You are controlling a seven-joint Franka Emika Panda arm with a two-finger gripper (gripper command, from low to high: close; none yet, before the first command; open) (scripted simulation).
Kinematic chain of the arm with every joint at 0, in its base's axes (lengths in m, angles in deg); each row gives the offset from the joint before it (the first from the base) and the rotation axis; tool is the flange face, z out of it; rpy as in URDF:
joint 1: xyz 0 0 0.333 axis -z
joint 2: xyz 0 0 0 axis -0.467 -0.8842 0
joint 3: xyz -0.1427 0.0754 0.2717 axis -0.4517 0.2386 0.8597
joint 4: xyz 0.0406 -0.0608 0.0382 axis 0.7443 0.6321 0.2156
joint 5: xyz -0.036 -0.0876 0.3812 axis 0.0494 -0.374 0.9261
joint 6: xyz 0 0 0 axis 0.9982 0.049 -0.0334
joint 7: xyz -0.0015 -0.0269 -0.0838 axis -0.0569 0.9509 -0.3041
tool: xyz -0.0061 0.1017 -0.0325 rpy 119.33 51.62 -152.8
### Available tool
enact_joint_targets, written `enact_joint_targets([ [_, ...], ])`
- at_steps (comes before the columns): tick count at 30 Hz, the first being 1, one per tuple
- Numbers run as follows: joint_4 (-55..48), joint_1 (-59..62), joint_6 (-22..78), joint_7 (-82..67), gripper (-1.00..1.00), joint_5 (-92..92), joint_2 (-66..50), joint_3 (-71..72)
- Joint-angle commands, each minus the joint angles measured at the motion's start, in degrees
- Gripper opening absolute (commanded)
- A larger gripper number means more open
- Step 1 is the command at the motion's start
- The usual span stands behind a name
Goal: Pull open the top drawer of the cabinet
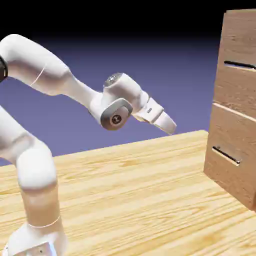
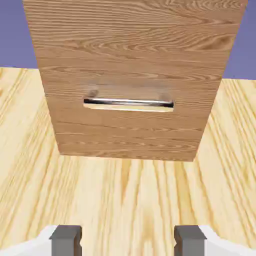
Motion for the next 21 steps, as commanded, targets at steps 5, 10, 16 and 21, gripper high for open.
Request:
enact_joint_targets([
  [5,-5.72,9.73,2.1,1.04,0.0,12.46,2.35,7.18],
  [10,-11.45,19.47,4.2,2.07,0.0,24.92,4.7,14.35],
  [16,-18.31,31.14,6.72,3.32,0.0,39.87,7.52,22.96],
  [21,-24.04,40.87,8.82,4.35,0.0,52.33,9.87,30.13],
])
